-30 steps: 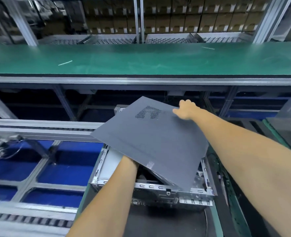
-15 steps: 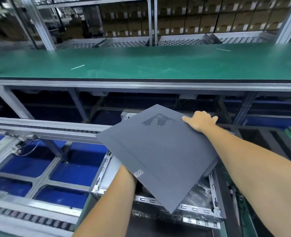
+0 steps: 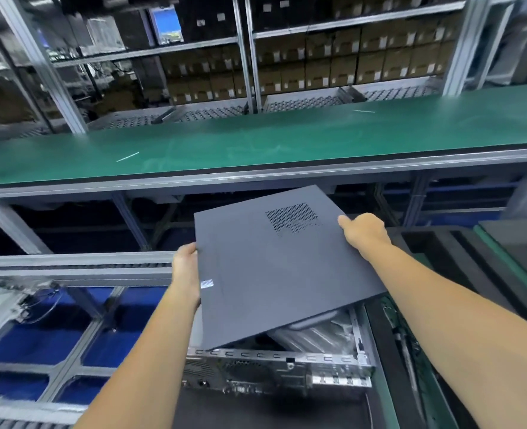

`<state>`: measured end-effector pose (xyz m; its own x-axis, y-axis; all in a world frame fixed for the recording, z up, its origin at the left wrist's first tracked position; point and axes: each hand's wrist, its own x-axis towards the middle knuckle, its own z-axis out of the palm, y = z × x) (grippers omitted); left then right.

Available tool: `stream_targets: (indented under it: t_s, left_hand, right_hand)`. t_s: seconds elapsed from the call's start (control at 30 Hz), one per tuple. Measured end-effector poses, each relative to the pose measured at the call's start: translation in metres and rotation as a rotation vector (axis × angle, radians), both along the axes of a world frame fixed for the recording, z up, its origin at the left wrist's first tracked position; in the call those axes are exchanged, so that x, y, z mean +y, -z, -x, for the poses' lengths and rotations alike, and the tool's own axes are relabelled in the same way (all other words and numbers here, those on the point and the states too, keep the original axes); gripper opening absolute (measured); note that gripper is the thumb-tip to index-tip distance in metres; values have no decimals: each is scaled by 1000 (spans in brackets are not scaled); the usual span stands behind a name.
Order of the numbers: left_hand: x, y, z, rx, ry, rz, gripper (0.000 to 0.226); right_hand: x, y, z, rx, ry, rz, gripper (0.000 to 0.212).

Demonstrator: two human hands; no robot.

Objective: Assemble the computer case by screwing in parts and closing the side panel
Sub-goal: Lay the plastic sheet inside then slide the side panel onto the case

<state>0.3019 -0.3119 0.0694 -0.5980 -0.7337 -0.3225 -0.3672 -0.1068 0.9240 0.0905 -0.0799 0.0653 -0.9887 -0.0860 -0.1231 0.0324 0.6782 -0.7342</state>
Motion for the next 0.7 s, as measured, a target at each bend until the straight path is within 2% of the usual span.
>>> stream_targets:
  t_s: [0.03,0.07,0.2,0.33,0.5,0.7]
  left_hand:
    - [3,-7,-9,80,-64,-152,32]
    - [-9,0,-5,37,-77,-125,27]
    - [-30,4,-9,-186,8,281,39]
    - [-44,9,-19,-304,96,562,36]
    - [-48,29,-24,-317,116,708,25]
    - [-43,43,-24,-321,59,840,21]
  right_hand:
    - [2,0,-8,-3,13,-5,40]
    - [3,1,-16,-4,24,-12,37]
    - [1,4,-49,48,56,-142,28]
    - [-1,1,-78,123,85,-332,37]
    - [-1,15,-98,211,108,-479,34]
    - [8,35,-107,259,115,-495,40]
